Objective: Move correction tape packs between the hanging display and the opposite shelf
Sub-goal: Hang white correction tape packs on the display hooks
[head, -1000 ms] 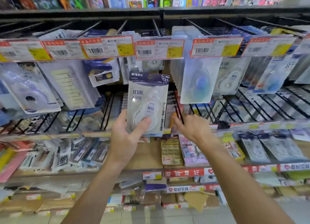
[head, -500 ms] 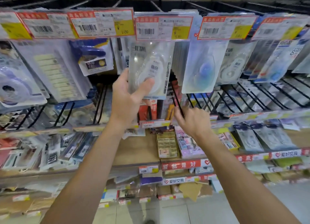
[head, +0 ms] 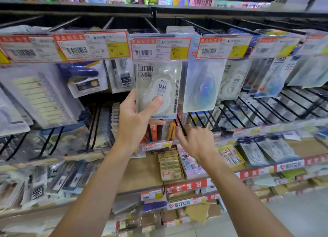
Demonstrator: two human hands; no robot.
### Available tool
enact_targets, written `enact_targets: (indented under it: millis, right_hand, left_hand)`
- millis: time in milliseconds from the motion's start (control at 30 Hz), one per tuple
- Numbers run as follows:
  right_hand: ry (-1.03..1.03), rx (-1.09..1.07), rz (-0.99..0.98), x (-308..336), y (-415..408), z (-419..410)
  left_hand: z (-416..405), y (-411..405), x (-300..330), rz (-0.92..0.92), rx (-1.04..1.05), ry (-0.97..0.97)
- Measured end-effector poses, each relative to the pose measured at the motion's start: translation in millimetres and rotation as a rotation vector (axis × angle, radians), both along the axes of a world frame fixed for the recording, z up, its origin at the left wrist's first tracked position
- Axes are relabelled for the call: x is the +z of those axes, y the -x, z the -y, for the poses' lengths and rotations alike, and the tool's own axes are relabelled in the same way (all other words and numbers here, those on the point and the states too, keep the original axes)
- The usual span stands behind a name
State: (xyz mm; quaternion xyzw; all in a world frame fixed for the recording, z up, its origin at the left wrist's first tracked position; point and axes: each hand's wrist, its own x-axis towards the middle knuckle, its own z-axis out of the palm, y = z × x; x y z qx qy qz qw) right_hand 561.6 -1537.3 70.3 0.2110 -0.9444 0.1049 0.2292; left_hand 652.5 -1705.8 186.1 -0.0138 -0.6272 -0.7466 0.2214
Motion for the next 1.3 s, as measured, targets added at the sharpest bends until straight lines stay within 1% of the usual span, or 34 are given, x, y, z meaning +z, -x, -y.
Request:
enact_targets:
  millis: [233, 533, 733, 900, 1167, 1300]
  right_hand:
    - [0.046, 0.002, -0.006, -1.6, -0.7, 0.9]
    - [0.061, 0.011, -0.037, -6.0, 1.5, 1.4]
    - [0.080, 0.027, -0.048, -5.7, -0.4, 1.2]
    - [0.103, 0.011, -0.036, -2.2, -2.6, 2.5]
    - [0.114, 0.011, -0.020, -3.0, -3.1, 2.6]
    - [0.093, -0.007, -0.028, -4.5, -2.2, 3.3]
  left_hand:
    - [1.6, -6.0, -8.7, 0.044, -0.007, -0.031]
    - [-1.1, 0.2, 5.3, 0.005, 0.005, -0.050]
    - [-2.9, -5.9, -10.8, 0.074, -0.045, -0.048]
    - [-5.7, -6.7, -12.8, 0.055, 0.022, -0.028]
    - [-11.6, -3.0, 3.4, 0.002, 0.054, -0.042]
    - [-14.9, -5.9, 10.0, -0.068, 0.110, -0.025]
